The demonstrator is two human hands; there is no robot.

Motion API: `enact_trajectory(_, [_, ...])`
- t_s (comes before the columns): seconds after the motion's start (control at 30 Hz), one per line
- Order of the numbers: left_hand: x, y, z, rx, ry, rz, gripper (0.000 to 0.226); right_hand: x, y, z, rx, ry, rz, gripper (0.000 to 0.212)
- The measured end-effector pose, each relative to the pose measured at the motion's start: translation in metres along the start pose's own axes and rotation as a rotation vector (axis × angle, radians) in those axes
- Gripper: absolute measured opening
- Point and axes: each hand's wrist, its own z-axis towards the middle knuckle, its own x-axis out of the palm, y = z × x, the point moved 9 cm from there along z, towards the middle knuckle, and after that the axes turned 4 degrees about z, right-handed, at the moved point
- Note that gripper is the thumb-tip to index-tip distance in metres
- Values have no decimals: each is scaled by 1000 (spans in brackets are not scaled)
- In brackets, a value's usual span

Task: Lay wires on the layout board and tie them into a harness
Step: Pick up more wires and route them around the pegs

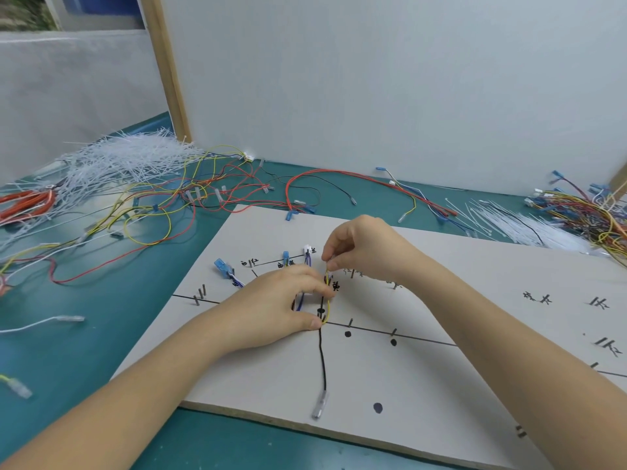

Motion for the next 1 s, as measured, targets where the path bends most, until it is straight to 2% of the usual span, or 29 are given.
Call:
enact_trajectory(0.13, [4, 1, 1, 1, 39, 56, 38, 8, 0, 3, 7, 33, -105, 8])
enact_trajectory(0.33, [7, -3, 2, 20, 105, 121, 39, 14, 3, 2, -36, 80, -250, 16])
enact_trajectory(0.47, [8, -3, -3, -11, 54, 138, 39, 8, -6, -2, -25, 148, -155, 18])
enact_trajectory(0.53, [6, -4, -4, -21, 15, 150, 39, -9, -20, 1, 20, 53, -7, 20])
enact_trajectory(0.6, [3, -4, -4, -33, -40, 156, 39, -35, -48, 7, 108, -123, 75, 24])
enact_trajectory(0.77, [-13, -12, -6, 10, -229, 154, 47, -91, -130, 19, 311, -477, -23, 32])
enact_trajectory(0.9, [-12, -23, -6, 79, -245, 239, 43, -124, -184, 26, 428, -607, -116, 35])
enact_trajectory(1.0, [-13, -24, -7, 88, -265, 253, 36, -142, -213, 31, 510, -611, -207, 36])
